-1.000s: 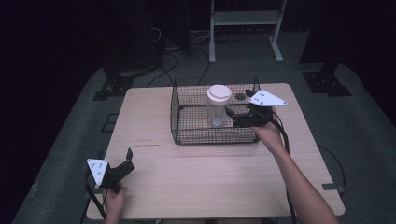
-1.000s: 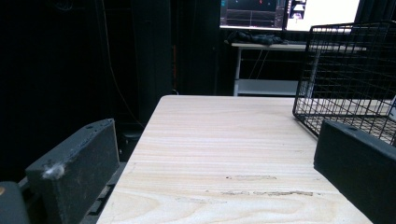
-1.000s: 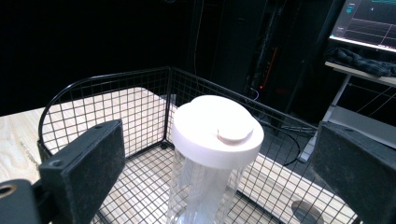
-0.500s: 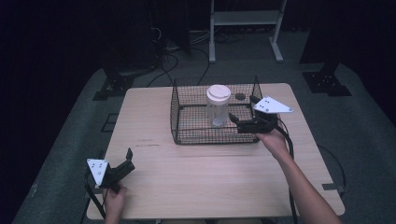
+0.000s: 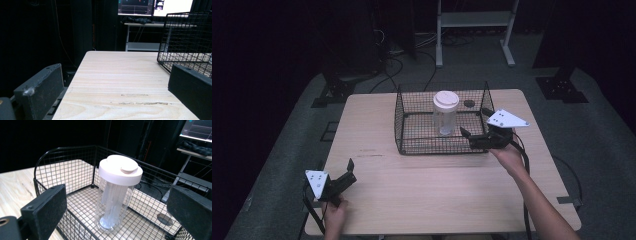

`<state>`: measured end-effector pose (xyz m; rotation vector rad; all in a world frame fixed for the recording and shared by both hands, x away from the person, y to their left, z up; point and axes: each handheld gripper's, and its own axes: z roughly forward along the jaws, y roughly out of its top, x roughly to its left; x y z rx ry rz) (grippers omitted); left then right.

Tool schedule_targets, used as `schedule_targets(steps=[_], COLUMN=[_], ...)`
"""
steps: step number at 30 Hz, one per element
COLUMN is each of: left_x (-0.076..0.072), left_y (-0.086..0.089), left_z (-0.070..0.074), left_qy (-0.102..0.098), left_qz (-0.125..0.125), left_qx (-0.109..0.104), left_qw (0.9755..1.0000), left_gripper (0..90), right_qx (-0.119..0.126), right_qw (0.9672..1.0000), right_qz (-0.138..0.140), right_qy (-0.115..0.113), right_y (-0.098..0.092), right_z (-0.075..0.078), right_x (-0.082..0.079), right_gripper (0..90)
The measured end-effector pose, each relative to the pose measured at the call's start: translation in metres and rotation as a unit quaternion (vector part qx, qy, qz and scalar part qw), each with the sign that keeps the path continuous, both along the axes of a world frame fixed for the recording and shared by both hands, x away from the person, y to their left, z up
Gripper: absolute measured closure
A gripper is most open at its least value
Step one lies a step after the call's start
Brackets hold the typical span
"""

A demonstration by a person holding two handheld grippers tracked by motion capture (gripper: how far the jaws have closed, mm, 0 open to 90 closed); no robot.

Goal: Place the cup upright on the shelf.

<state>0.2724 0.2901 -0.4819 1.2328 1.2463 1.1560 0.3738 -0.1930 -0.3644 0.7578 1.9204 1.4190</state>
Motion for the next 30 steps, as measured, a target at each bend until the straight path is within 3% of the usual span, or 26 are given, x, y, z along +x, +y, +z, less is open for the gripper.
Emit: schedule_targets(steps=[18, 21, 30], left_x=[0.000, 0.000, 0.000], left_y=[0.000, -0.001, 0.000], left_z=[0.000, 0.000, 0.000], left_qy=[0.000, 0.001, -0.002], left_qz=[0.002, 0.002, 0.003], left_qx=[0.002, 0.004, 0.000], left_qw=[1.0000, 1.0000, 1.0000], left_gripper=[0.0, 0.0, 0.0], right_qx=[-0.001, 0.008, 0.010], right_qw=[0.9999, 0.9998, 0.9995], right_qz=[-0.005, -0.006, -0.026], right_qy=[0.015, 0.018, 0.012], right_y=[-0.020, -0.025, -0.042], right_z=[-0.013, -0.016, -0.024], right_x=[-0.017, -0.021, -0.033], right_gripper=[2.3, 2.2, 2.2])
